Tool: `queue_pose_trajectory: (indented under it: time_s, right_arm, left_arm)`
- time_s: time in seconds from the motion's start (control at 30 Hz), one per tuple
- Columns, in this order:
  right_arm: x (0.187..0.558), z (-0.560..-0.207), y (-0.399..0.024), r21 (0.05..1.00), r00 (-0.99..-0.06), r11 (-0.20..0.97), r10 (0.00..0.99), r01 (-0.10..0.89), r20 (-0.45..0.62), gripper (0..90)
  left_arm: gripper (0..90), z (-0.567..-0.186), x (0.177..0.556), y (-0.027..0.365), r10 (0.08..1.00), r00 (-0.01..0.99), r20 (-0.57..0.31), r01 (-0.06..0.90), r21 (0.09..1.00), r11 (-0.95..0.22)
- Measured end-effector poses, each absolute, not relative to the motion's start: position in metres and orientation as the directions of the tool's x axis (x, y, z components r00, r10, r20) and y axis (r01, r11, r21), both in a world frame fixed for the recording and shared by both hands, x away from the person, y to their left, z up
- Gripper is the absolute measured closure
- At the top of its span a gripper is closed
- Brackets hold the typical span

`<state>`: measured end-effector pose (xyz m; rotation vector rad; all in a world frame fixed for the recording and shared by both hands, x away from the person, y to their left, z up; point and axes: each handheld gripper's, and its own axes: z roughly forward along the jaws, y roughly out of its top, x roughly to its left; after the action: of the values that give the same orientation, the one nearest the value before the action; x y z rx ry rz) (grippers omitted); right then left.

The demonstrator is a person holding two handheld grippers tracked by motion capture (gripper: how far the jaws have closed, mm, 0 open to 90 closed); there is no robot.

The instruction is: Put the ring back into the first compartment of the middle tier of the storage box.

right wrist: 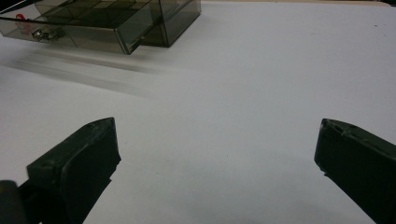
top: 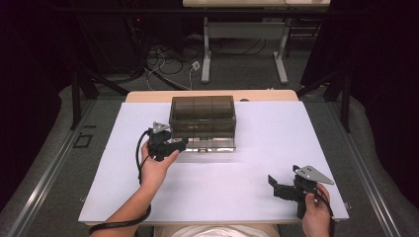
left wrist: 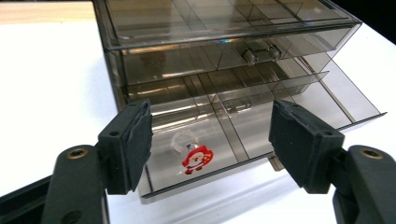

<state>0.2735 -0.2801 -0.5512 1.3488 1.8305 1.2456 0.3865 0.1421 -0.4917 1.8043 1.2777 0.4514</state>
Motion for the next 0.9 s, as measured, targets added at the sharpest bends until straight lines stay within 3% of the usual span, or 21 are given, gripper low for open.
queue_pose_trajectory:
  time_s: [0.13, 0.33, 0.53, 0.63, 0.9]
  right_arm:
    - [0.272, -0.551, -0.281, 0.900, -0.347, 0.063, 0.933, 0.431, 0.101, 0.0]
    - [0.270, -0.550, -0.282, 0.898, -0.341, 0.062, 0.935, 0.435, 0.101, 0.0]
    - [0.270, -0.551, -0.283, 0.903, -0.340, 0.064, 0.936, 0.425, 0.094, 0.0]
    - [0.270, -0.550, -0.283, 0.901, -0.340, 0.068, 0.936, 0.428, 0.091, 0.0]
    - [0.269, -0.550, -0.281, 0.901, -0.340, 0.067, 0.936, 0.429, 0.093, 0.0]
  left_arm:
    - [28.6, -0.490, 0.384, 0.146, 0.879, 0.428, -0.212, 0.581, 0.809, -0.089]
    - [18.4, -0.489, 0.380, 0.149, 0.866, 0.441, -0.235, 0.575, 0.815, -0.072]
    - [14.8, -0.487, 0.373, 0.152, 0.844, 0.482, -0.236, 0.568, 0.817, -0.096]
    - [7.3, -0.488, 0.369, 0.154, 0.835, 0.500, -0.230, 0.566, 0.817, -0.114]
    - [0.2, -0.486, 0.352, 0.164, 0.825, 0.522, -0.216, 0.544, 0.830, -0.126]
